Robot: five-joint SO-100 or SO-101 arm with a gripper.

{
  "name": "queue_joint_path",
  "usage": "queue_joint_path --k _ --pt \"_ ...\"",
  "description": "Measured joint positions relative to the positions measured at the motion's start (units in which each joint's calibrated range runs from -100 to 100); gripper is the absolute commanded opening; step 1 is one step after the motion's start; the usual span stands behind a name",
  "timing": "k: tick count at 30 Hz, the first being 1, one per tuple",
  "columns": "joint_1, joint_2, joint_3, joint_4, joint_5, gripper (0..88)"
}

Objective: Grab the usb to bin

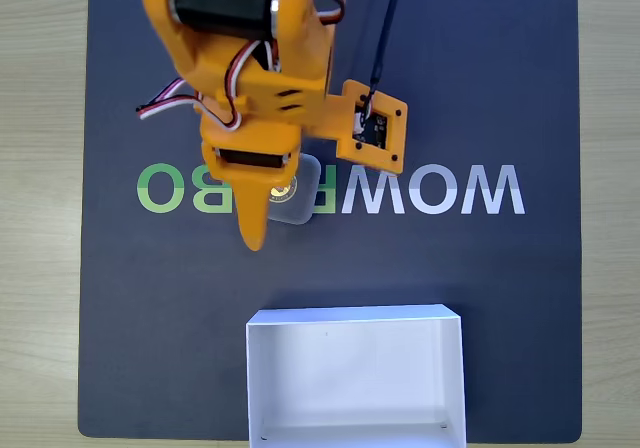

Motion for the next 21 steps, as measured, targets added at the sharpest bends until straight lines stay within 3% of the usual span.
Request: queue_joint_path --k 21 --pt "-1.95 17.11 -11.39 2.76 -0.1 47.7"
